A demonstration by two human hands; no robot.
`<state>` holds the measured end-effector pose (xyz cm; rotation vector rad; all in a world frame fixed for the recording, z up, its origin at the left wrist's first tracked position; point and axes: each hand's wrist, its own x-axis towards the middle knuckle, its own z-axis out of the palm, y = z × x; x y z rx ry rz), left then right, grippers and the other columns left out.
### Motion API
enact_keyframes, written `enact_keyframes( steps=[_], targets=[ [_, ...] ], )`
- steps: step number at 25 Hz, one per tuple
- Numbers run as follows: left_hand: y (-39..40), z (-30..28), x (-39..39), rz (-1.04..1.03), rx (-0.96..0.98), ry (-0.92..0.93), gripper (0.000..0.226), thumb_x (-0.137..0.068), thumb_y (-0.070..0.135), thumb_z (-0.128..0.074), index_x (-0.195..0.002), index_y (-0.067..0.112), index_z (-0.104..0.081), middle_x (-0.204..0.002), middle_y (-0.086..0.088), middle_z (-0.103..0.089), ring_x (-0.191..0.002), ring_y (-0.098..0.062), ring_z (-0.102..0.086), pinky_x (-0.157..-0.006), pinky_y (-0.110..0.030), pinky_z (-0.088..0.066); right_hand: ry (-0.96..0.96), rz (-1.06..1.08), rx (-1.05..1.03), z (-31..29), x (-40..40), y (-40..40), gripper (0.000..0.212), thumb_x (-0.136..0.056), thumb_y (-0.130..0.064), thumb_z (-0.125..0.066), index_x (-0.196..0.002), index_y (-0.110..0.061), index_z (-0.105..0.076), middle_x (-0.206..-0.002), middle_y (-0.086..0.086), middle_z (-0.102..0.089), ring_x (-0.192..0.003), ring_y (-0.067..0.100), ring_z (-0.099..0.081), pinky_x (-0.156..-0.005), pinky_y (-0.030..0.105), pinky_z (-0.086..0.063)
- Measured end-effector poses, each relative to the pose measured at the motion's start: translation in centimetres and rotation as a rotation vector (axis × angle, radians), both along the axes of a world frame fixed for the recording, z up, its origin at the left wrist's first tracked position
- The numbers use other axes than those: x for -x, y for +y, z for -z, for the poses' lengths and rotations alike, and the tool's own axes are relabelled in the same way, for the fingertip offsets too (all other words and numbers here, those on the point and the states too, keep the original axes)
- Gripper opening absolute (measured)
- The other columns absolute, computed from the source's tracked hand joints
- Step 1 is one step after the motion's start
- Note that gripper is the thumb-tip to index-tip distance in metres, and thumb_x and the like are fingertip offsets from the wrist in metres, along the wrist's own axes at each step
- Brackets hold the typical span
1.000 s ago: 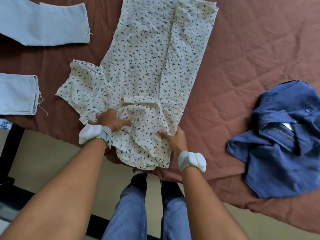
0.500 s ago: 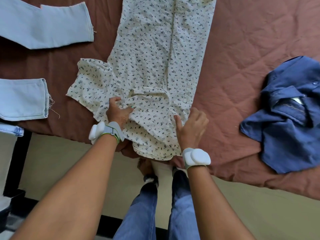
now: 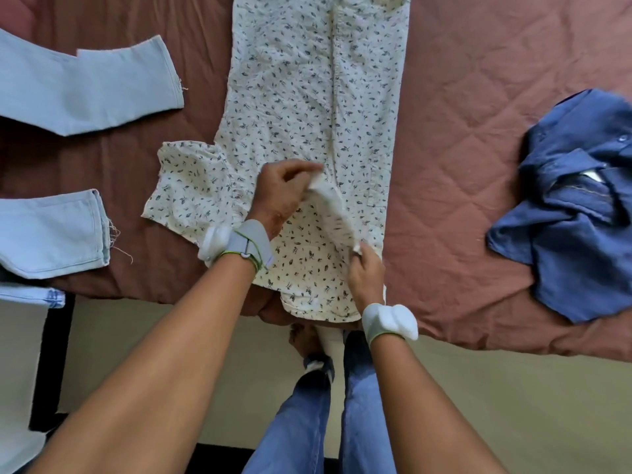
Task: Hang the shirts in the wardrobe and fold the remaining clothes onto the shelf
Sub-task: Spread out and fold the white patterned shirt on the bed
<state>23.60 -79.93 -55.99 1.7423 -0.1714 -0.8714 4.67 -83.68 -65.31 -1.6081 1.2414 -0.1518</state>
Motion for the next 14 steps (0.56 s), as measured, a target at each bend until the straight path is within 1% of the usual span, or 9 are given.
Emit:
enact_keyframes(
  steps=[1, 2, 3, 4, 6, 8, 10, 12, 14],
  targets=[
    [-1.2, 0.0, 0.1, 0.078, 0.115, 0.068, 0.039, -0.090, 0.004, -0.060, -0.120, 0.029, -0.062, -0.108, -0.004, -0.071, -0.101, -0.023, -0.067, -0.086, -0.035, -0.057, -0.016, 0.132, -0.076, 0.1, 0.1, -0.6, 0.028, -0.098, -0.012, -0.045, -0.071, -0.013, -0.052, -0.065, 0.000, -0.048, -0.063, 0.015, -0.040, -0.062, 0.035, -0.035],
    [-2.2, 0.7, -0.1, 0.096, 0.122, 0.067, 0.048, -0.090, 0.009, -0.063, -0.130, 0.033, -0.053, -0.116, -0.006, -0.068, -0.111, -0.022, -0.063, -0.093, -0.035, -0.053, -0.022, 0.210, -0.143, 0.5, 0.4, -1.4, 0.035, -0.099, -0.018, -0.046, -0.064, -0.017, -0.041, -0.060, -0.005, -0.038, -0.059, 0.012, -0.034, -0.061, 0.034, -0.031],
    [-2.7, 1.7, -0.5, 0.078, 0.021, -0.008, 0.056, -0.088, 0.016, -0.067, -0.138, 0.030, -0.045, -0.124, -0.007, -0.063, -0.118, -0.020, -0.057, -0.098, -0.034, -0.048, -0.022, 0.247, -0.187, 0.5, 0.7, -2.0, 0.038, -0.099, -0.023, -0.048, -0.062, -0.019, -0.036, -0.058, -0.008, -0.034, -0.057, 0.011, -0.031, -0.060, 0.033, -0.030],
    [-2.9, 2.6, -1.0, 0.082, -0.159, -0.132, 0.063, -0.086, 0.023, -0.069, -0.143, 0.025, -0.041, -0.131, -0.007, -0.056, -0.123, -0.020, -0.051, -0.102, -0.032, -0.043, -0.013, 0.255, -0.216, 0.4, 0.8, -2.4, 0.041, -0.098, -0.028, -0.049, -0.061, -0.020, -0.035, -0.057, -0.009, -0.033, -0.056, 0.010, -0.031, -0.059, 0.032, -0.030],
    [-2.9, 5.0, -1.7, 0.229, -0.466, -0.274, 0.074, -0.083, 0.029, -0.073, -0.146, 0.017, -0.036, -0.140, -0.007, -0.045, -0.130, -0.022, -0.043, -0.104, -0.029, -0.036, 0.018, 0.215, -0.238, 0.7, 0.6, -3.3, 0.042, -0.096, -0.036, -0.053, -0.060, -0.021, -0.035, -0.056, -0.010, -0.033, -0.056, 0.009, -0.031, -0.057, 0.030, -0.030],
    [-3.0, 6.3, -1.5, 0.356, -0.471, -0.251, 0.076, -0.081, 0.027, -0.074, -0.146, 0.017, -0.036, -0.140, -0.006, -0.046, -0.129, -0.022, -0.042, -0.101, -0.027, -0.037, 0.012, 0.160, -0.200, 0.6, 0.0, -3.7, 0.042, -0.094, -0.041, -0.057, -0.064, -0.021, -0.034, -0.060, -0.007, -0.032, -0.058, 0.010, -0.031, -0.057, 0.030, -0.030],
    [-4.5, 7.3, -1.5, 0.379, -0.477, -0.240, 0.074, -0.082, 0.028, -0.073, -0.146, 0.018, -0.038, -0.136, -0.007, -0.048, -0.129, -0.025, -0.041, -0.100, -0.029, -0.039, -0.014, 0.145, -0.175, 0.5, -1.3, -4.7, 0.040, -0.091, -0.042, -0.060, -0.069, -0.020, -0.035, -0.065, -0.004, -0.031, -0.061, 0.012, -0.030, -0.057, 0.031, -0.029],
    [-5.5, 8.2, -1.9, 0.443, -0.659, -0.345, 0.073, -0.081, 0.037, -0.072, -0.144, 0.018, -0.039, -0.138, -0.010, -0.043, -0.131, -0.032, -0.034, -0.105, -0.041, -0.038, -0.066, 0.159, -0.199, 0.4, -2.8, -5.8, 0.036, -0.089, -0.039, -0.064, -0.071, -0.020, -0.038, -0.067, -0.002, -0.034, -0.063, 0.012, -0.031, -0.057, 0.030, -0.031],
    [-6.3, 9.0, -2.8, 0.409, -0.769, -0.327, 0.063, -0.079, 0.042, -0.072, -0.134, 0.019, -0.050, -0.133, -0.011, -0.048, -0.126, -0.033, -0.039, -0.104, -0.047, -0.039, -0.055, 0.179, -0.199, 0.8, -4.1, -7.6, 0.033, -0.087, -0.035, -0.064, -0.070, -0.019, -0.041, -0.067, -0.001, -0.038, -0.063, 0.013, -0.033, -0.057, 0.030, -0.032]
  ],
)
